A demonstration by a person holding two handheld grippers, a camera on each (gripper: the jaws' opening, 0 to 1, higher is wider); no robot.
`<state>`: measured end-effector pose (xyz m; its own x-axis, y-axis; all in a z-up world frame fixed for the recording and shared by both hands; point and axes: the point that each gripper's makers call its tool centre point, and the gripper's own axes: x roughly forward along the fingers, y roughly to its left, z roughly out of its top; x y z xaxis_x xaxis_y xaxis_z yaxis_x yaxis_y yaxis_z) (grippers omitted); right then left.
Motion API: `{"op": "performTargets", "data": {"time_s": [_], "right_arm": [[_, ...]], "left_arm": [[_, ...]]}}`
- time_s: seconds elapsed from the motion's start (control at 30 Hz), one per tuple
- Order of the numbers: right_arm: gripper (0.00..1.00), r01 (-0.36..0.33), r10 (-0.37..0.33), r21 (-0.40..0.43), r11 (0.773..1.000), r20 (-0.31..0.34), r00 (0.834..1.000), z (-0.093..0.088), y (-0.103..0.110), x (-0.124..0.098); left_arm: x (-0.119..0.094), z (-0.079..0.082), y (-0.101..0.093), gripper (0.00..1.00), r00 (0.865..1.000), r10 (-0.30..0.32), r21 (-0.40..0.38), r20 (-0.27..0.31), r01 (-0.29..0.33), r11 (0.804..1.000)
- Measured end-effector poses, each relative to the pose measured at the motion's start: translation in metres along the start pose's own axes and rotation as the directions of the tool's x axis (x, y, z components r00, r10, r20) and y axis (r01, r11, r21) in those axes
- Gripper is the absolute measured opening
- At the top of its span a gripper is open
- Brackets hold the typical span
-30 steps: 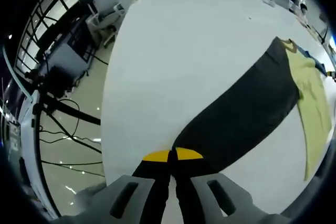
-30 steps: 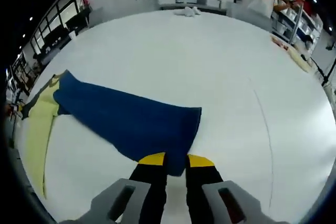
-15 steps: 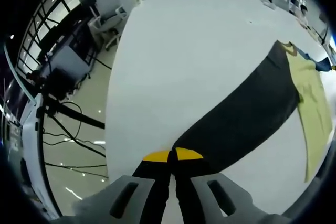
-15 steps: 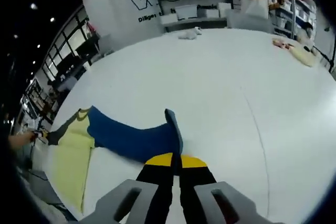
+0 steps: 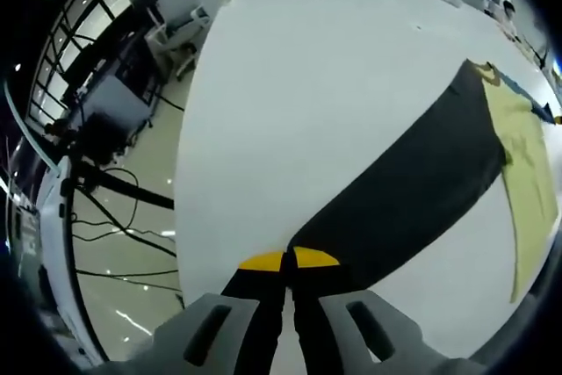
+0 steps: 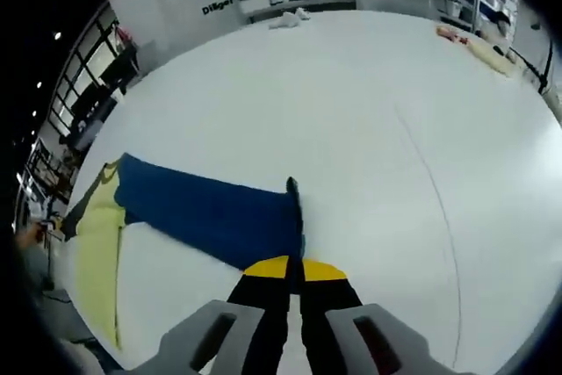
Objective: Fold the garment on the visible template until the final outline fits inside the template.
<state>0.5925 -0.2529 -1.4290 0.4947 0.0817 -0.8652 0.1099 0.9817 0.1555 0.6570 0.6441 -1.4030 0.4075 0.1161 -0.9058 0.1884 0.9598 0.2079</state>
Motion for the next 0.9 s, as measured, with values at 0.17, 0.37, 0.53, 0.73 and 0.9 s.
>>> {"op": "performTargets", "data": {"time_s": [0.17, 0.37, 0.53, 0.73, 0.9], "right_arm": [[0.02, 0.045, -0.045, -0.037, 0.998, -0.001, 0.999, 0.000, -0.004, 0.001], [0.21, 0.113, -0.093, -0.227, 0.967, 0.096, 0.991, 0.044, -0.006, 0.004], [0.25, 0.000, 0.038, -0.381, 0.925, 0.093, 0.995, 0.065, 0.031, 0.026], [0.23, -0.096, 0.080, -0.579, 0.810, -0.053, 0.995, 0.057, 0.057, 0.052], [0.16, -0.112, 0.088, -0.620, 0.777, -0.069, 0.994, 0.058, 0.064, 0.060]], "left_arm": [[0.002, -0.003, -0.004, 0.05, 1.000, -0.013, 0.016, -0.008, 0.013, 1.000], [0.004, 0.001, -0.004, 0.05, 1.000, -0.011, 0.022, 0.000, 0.011, 1.000], [0.006, 0.000, -0.005, 0.05, 1.000, -0.011, 0.022, -0.003, 0.011, 1.000], [0.005, -0.002, -0.004, 0.05, 1.000, -0.012, 0.025, -0.013, 0.012, 1.000], [0.004, -0.004, -0.001, 0.05, 1.000, -0.010, 0.021, -0.015, 0.010, 1.000]]}}
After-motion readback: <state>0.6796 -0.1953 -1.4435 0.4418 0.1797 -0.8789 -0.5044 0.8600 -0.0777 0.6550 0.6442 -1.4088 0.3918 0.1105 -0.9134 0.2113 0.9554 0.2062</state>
